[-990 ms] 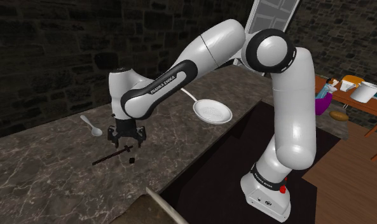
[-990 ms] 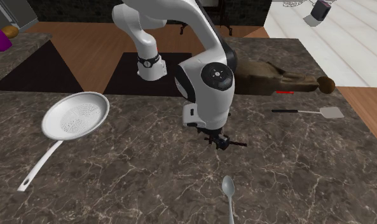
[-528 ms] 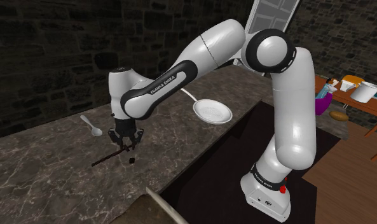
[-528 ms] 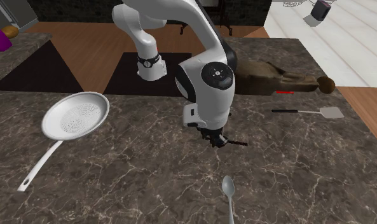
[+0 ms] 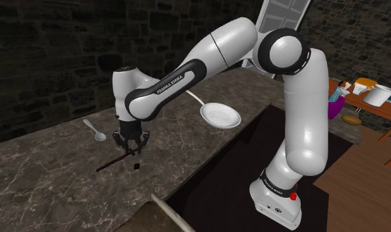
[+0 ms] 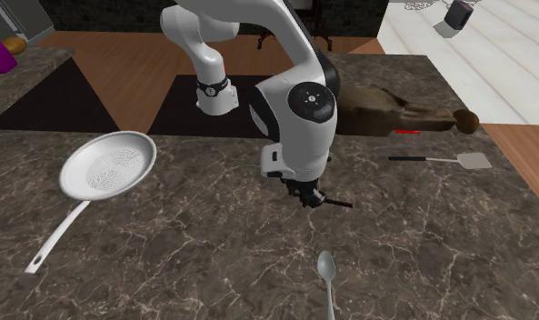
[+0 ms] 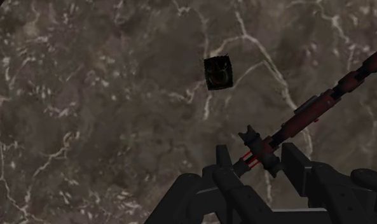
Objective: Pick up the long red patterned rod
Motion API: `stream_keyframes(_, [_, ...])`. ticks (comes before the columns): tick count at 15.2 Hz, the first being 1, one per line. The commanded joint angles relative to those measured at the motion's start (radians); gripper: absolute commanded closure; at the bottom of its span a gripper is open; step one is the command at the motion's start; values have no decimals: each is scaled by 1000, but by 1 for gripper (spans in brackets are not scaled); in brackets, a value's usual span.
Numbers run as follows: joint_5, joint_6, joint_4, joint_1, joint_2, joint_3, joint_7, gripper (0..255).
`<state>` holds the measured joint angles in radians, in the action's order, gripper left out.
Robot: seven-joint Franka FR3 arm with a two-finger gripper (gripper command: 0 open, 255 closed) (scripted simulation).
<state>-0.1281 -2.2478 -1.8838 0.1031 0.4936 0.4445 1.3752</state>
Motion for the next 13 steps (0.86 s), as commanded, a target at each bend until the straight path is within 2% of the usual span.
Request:
stream_keyframes(1, [7,23,8,-3,-15,5,-3,255])
stream_keyframes(13, [46,130,41,-21,-95,28,-18,255])
